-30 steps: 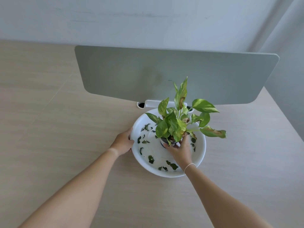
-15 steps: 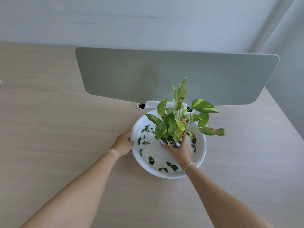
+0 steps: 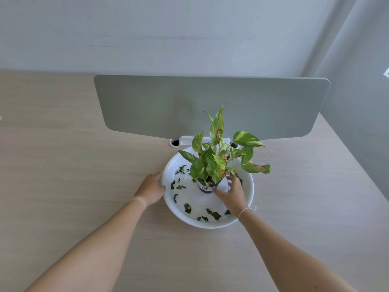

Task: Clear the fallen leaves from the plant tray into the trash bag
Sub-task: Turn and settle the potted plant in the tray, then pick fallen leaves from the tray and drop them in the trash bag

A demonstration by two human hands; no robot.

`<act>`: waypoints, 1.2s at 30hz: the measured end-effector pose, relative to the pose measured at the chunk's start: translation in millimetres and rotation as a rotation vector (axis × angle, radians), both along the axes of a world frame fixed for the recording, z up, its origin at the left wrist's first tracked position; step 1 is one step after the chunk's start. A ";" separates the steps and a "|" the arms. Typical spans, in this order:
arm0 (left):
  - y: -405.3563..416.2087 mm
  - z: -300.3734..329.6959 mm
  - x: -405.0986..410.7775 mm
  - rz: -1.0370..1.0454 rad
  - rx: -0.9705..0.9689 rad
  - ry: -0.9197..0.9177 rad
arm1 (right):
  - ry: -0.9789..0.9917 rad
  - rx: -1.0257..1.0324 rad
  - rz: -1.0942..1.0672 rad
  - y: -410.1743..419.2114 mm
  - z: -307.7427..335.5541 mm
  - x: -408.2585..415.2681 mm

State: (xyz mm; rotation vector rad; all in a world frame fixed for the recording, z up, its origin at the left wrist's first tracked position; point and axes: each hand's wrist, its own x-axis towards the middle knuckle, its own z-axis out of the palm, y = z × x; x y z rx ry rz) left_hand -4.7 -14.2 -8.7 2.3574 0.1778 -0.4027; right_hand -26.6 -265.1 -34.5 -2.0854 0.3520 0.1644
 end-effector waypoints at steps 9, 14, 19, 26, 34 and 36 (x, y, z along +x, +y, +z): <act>-16.1 13.5 -3.9 -0.021 0.146 -0.045 | 0.000 -0.199 0.081 -17.3 19.5 -1.6; -27.2 12.9 -4.7 -0.096 0.157 -0.045 | 0.072 -0.367 0.175 -26.2 25.7 7.5; -31.8 9.4 0.4 -0.191 0.294 -0.053 | 0.102 -0.477 0.250 -27.2 29.6 19.4; -45.2 3.3 15.0 -0.320 0.336 0.027 | 0.222 -0.443 0.204 -28.1 28.4 37.5; -54.4 -6.3 18.0 -0.424 0.442 0.136 | 0.205 -0.614 0.295 -27.6 22.0 44.0; -56.7 -7.8 18.4 -0.428 0.460 0.147 | 0.119 -0.743 0.339 -28.6 20.2 44.5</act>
